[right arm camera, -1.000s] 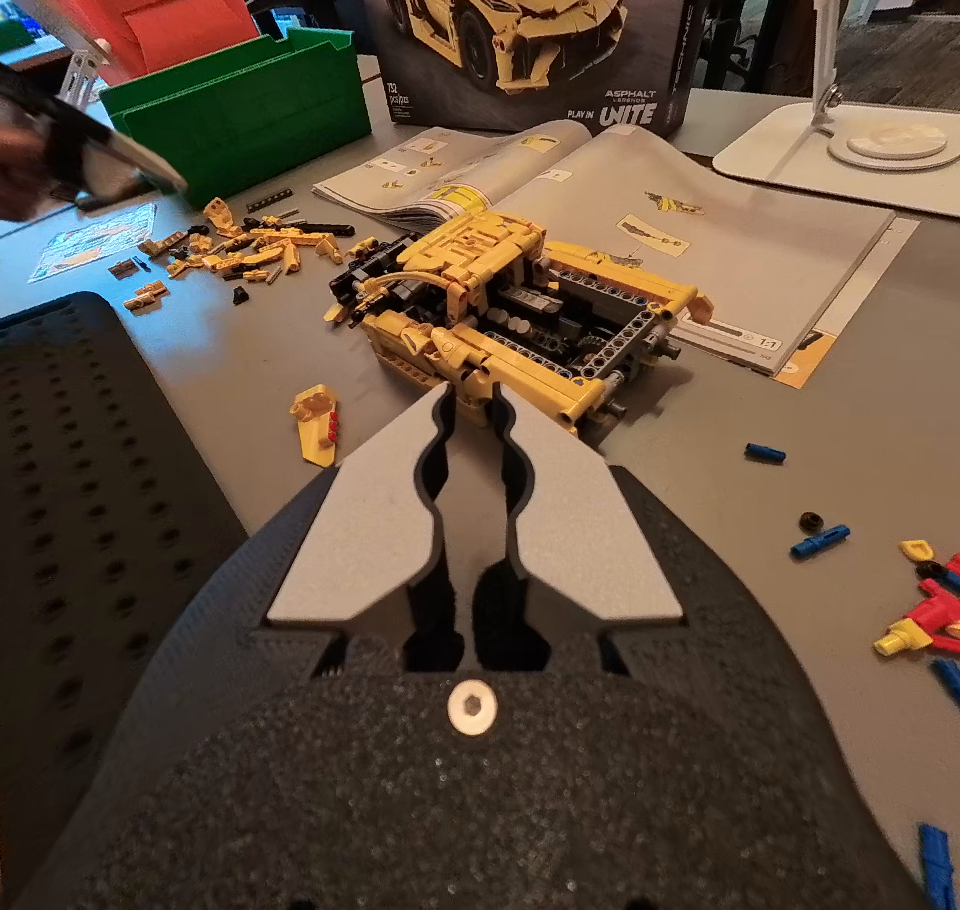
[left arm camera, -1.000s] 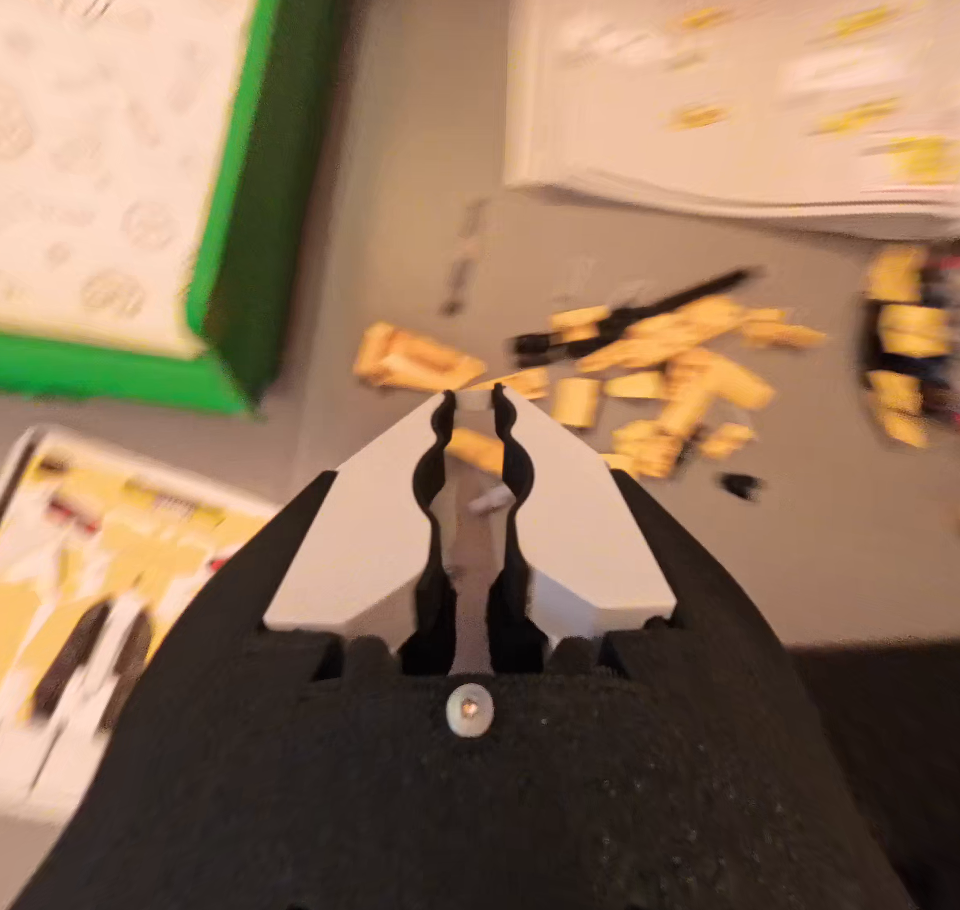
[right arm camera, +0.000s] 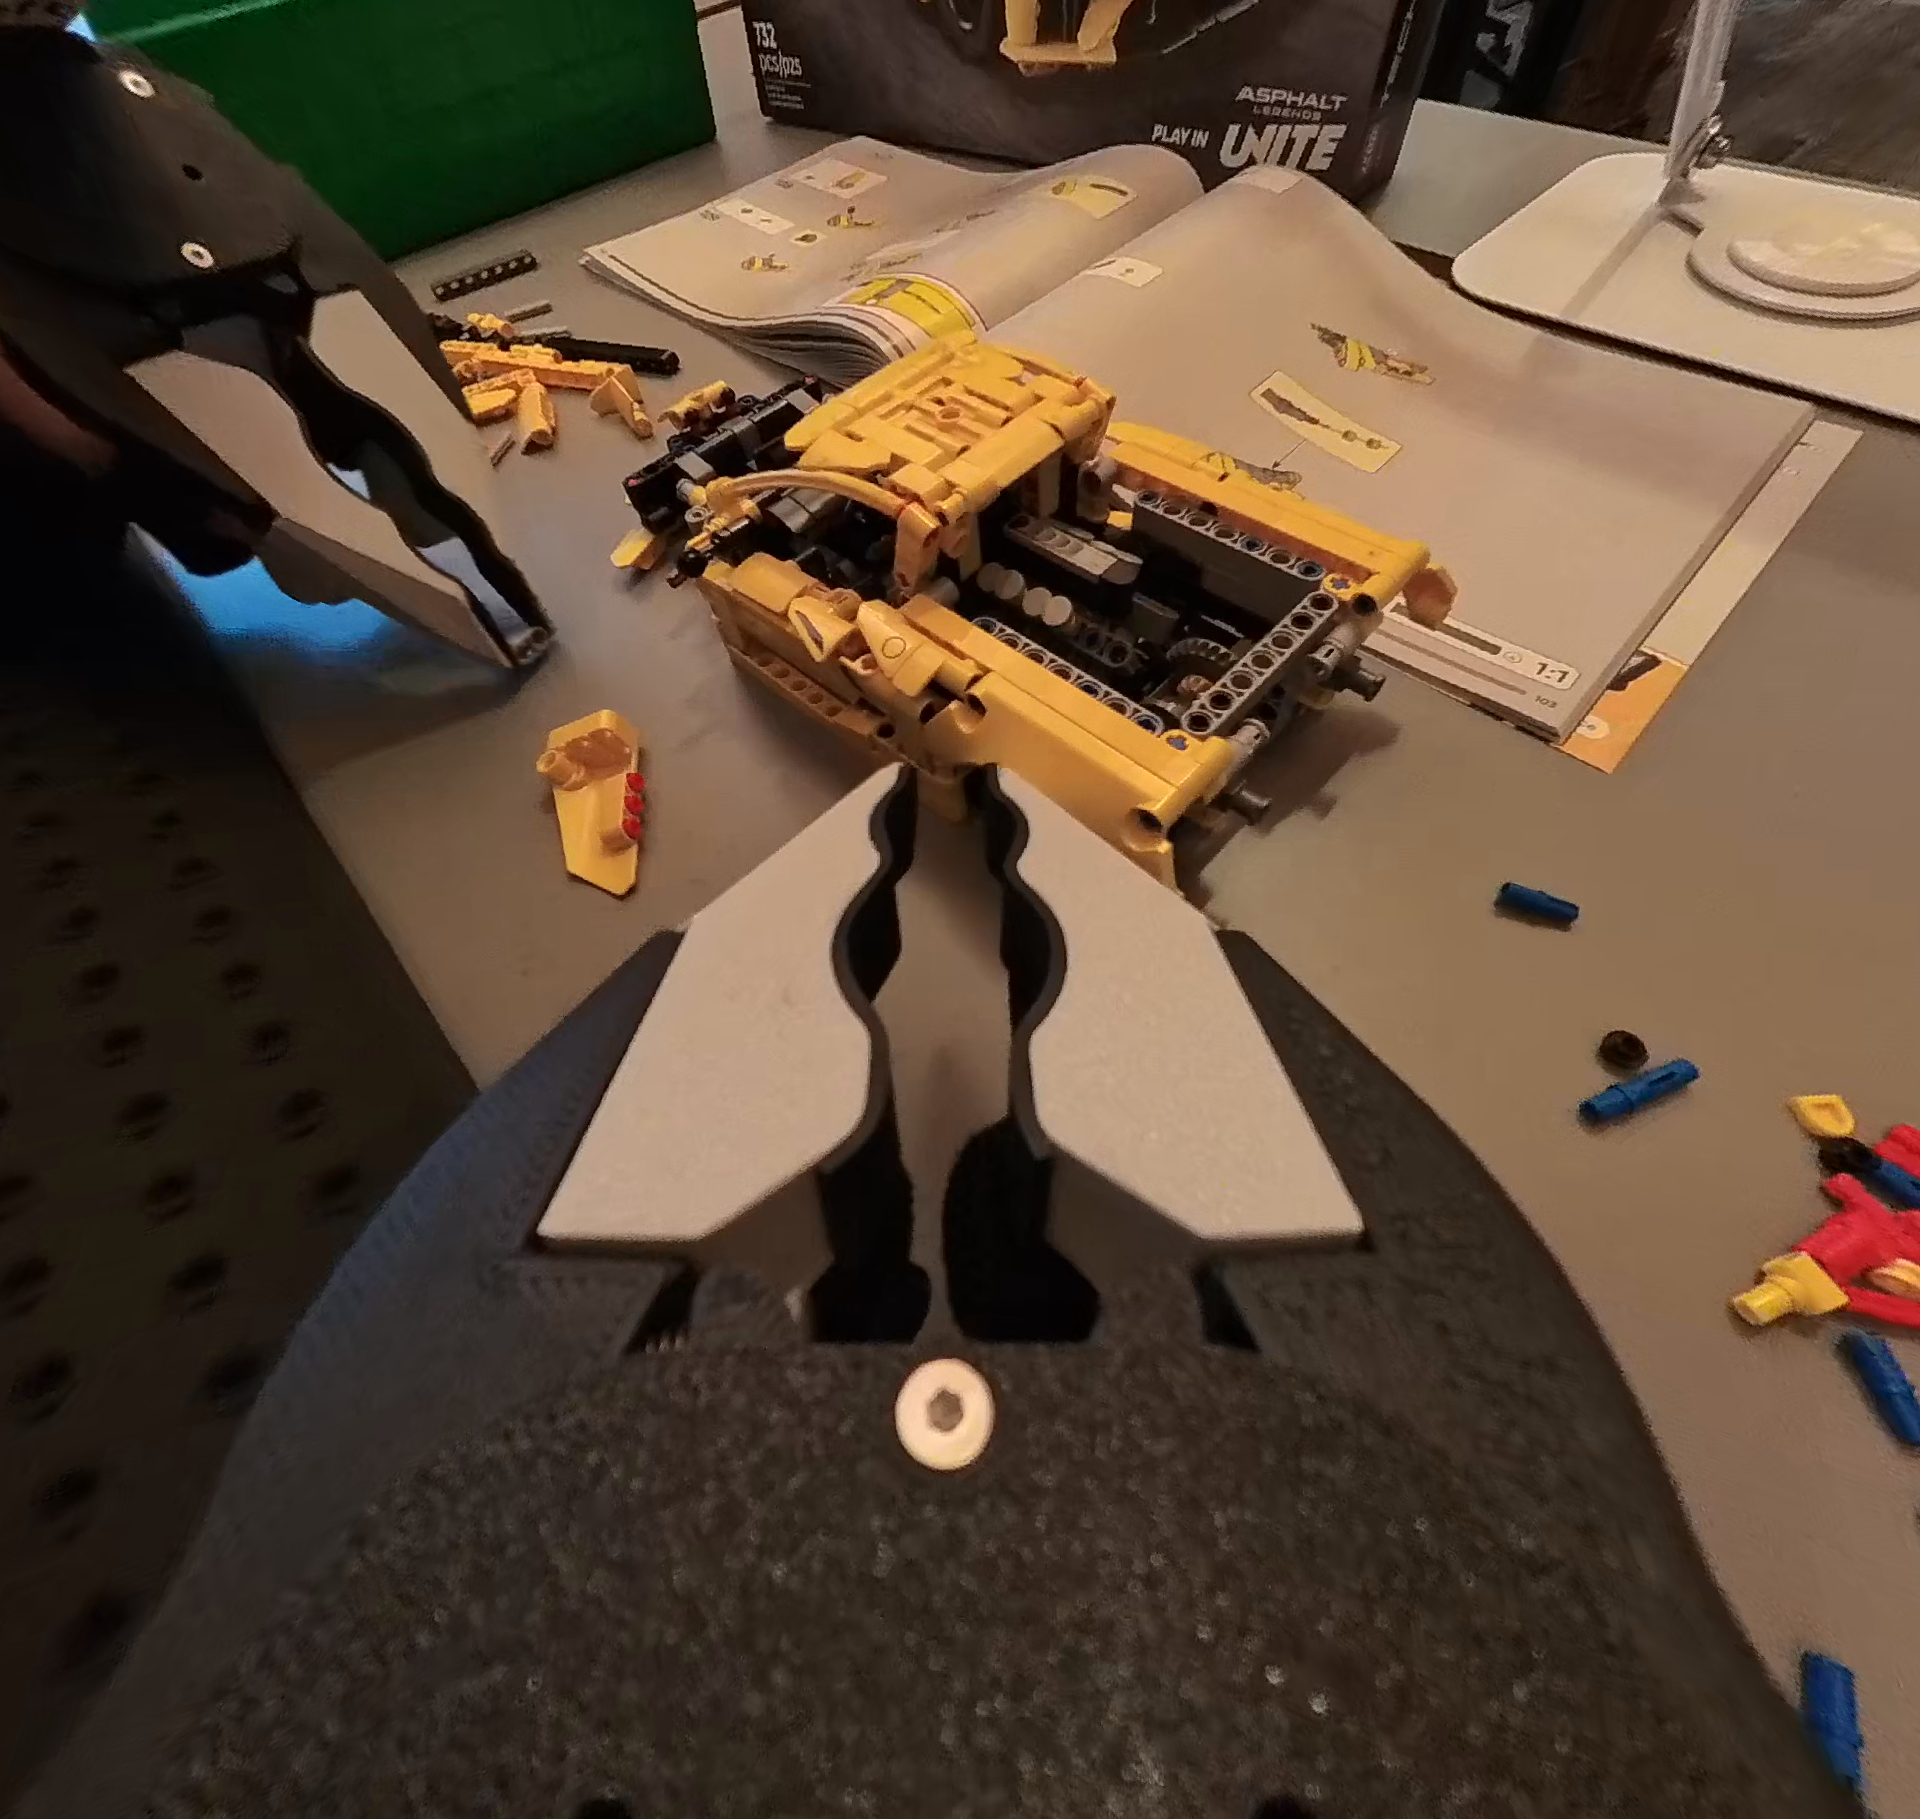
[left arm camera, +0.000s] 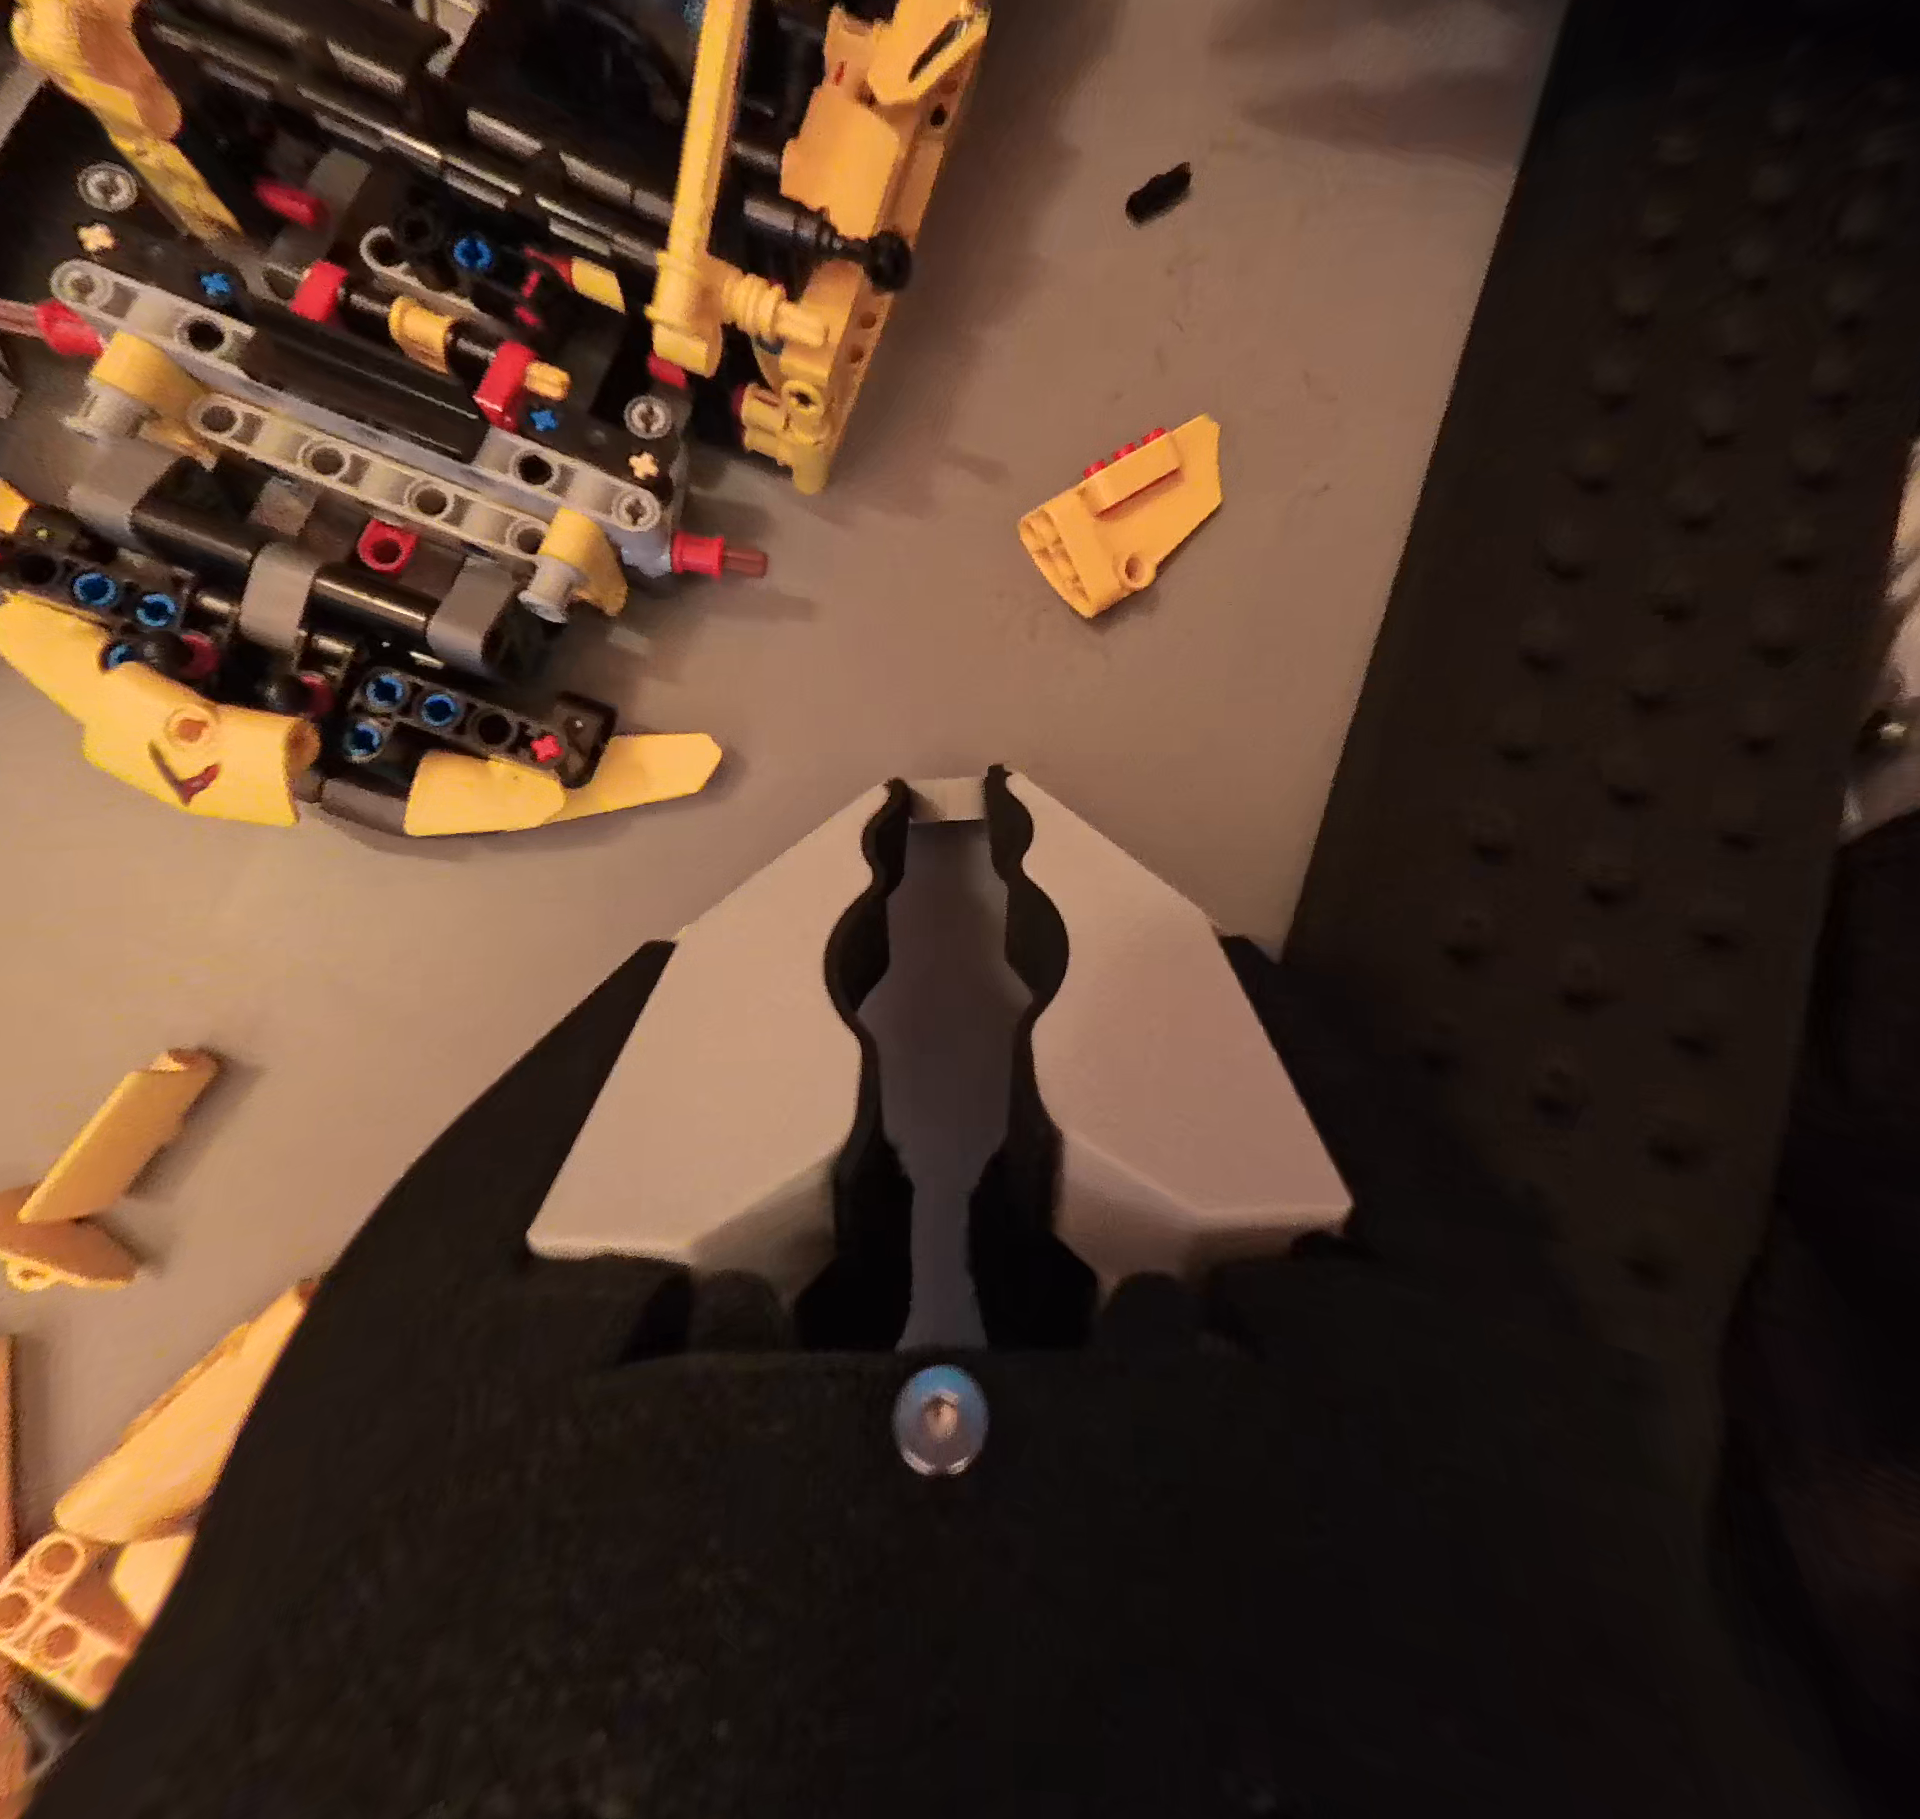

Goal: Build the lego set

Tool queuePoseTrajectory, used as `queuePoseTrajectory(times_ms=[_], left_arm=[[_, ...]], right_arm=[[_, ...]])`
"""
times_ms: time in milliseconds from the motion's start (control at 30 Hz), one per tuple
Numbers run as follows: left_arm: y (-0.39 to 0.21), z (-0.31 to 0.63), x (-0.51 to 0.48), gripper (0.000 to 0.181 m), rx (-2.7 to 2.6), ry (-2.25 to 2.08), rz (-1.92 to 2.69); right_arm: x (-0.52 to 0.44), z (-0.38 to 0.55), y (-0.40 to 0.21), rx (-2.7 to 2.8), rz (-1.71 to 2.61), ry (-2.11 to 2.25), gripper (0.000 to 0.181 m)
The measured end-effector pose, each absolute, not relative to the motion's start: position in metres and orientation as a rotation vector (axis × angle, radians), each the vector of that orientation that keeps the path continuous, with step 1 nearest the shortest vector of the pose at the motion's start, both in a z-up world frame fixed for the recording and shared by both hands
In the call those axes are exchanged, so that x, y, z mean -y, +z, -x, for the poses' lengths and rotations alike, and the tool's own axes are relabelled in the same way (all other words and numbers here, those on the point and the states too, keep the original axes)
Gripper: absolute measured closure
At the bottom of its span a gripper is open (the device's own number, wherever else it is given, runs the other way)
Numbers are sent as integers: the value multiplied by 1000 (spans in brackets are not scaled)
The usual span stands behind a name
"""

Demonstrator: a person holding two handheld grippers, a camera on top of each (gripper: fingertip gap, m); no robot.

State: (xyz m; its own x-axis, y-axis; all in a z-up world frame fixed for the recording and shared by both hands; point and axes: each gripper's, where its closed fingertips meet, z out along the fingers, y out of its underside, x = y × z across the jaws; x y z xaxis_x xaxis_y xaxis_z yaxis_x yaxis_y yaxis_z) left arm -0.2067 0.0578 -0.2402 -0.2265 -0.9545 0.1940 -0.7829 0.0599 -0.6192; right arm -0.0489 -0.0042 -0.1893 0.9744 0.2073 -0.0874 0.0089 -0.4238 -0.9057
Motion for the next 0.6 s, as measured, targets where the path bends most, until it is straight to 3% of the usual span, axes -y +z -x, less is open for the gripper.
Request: queuePoseTrajectory(times_ms=[300,367,467,600], left_arm=[[-233,194,-61,166,-1975,-993,1678],[-204,181,-67,166,-1798,-1127,1600],[-145,172,-68,166,-1520,-1402,1384],[-104,180,-68,166,-1332,-1538,1174]], right_arm=[[1,61,-189,207,2019,228,170],[-7,84,-179,238,1991,358,166],[-20,138,-161,310,1990,712,145],[-42,171,-142,545,1887,506,147]])
